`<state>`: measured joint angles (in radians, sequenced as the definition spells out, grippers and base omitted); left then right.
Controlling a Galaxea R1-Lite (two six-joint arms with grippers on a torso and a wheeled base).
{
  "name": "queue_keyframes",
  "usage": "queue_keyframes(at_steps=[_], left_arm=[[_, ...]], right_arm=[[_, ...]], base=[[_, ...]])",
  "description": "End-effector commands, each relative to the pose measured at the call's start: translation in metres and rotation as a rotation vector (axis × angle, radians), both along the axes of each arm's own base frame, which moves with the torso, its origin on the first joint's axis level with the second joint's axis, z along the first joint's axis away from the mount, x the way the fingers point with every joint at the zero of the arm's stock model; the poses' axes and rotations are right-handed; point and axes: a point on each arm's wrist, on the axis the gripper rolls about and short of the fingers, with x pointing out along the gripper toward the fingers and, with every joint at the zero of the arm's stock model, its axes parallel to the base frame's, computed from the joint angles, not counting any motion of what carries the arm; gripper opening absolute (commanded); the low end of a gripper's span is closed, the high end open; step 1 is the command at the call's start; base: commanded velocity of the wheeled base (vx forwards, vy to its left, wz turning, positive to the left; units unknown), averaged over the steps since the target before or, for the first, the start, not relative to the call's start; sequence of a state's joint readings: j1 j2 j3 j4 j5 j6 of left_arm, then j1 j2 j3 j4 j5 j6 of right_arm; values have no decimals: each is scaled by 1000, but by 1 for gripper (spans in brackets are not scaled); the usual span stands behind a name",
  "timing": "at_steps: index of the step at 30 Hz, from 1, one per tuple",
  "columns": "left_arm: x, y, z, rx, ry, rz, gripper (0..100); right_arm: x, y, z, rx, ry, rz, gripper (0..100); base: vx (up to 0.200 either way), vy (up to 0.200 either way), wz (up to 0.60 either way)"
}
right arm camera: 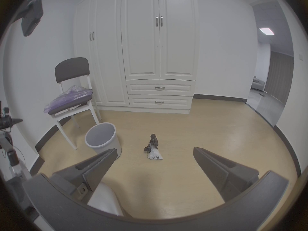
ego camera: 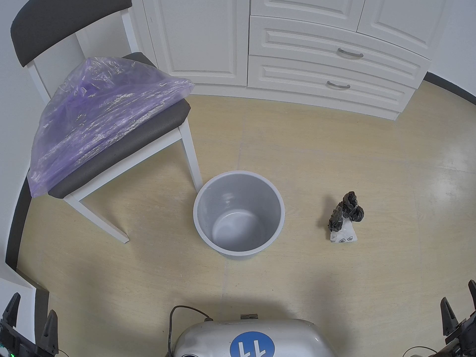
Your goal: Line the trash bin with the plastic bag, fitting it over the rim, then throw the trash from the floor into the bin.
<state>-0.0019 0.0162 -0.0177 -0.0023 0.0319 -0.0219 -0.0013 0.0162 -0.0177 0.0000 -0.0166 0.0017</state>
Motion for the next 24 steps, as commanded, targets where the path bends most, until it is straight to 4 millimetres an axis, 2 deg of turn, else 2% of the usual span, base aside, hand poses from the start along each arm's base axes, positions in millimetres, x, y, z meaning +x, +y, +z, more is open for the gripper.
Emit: queue_keyframes(at_steps=[1, 12, 16, 18, 20, 21, 23, 24], left_arm=[[0, -1, -5, 47, 3, -24, 100], [0, -1, -5, 71, -2, -51, 100], [0, -1, -4, -5, -5, -33, 100], [0, 0, -4, -43, -8, 3, 100], [0, 0, -4, -47, -10, 13, 100], [0, 0, -4, -47, -12, 14, 100], [0, 0, -3, -44, -18, 15, 100], [-1, 0, 5, -49, -75, 8, 100]], right_arm=[[0, 1, -5, -45, 3, 22, 100], [0, 1, -5, -77, 3, 41, 100], [0, 1, -4, -29, -8, 25, 100], [-2, 0, 7, 20, -79, 3, 100], [-16, 0, 46, 189, -268, 23, 100], [-20, 0, 55, 229, -279, 29, 100], [-23, 0, 59, 219, -249, 25, 100], [-24, 0, 55, 190, -207, 21, 100]], base=[[0, 0, 0], [0, 0, 0], [0, 0, 0], [0, 0, 0], [0, 0, 0], [0, 0, 0], [0, 0, 0], [0, 0, 0]])
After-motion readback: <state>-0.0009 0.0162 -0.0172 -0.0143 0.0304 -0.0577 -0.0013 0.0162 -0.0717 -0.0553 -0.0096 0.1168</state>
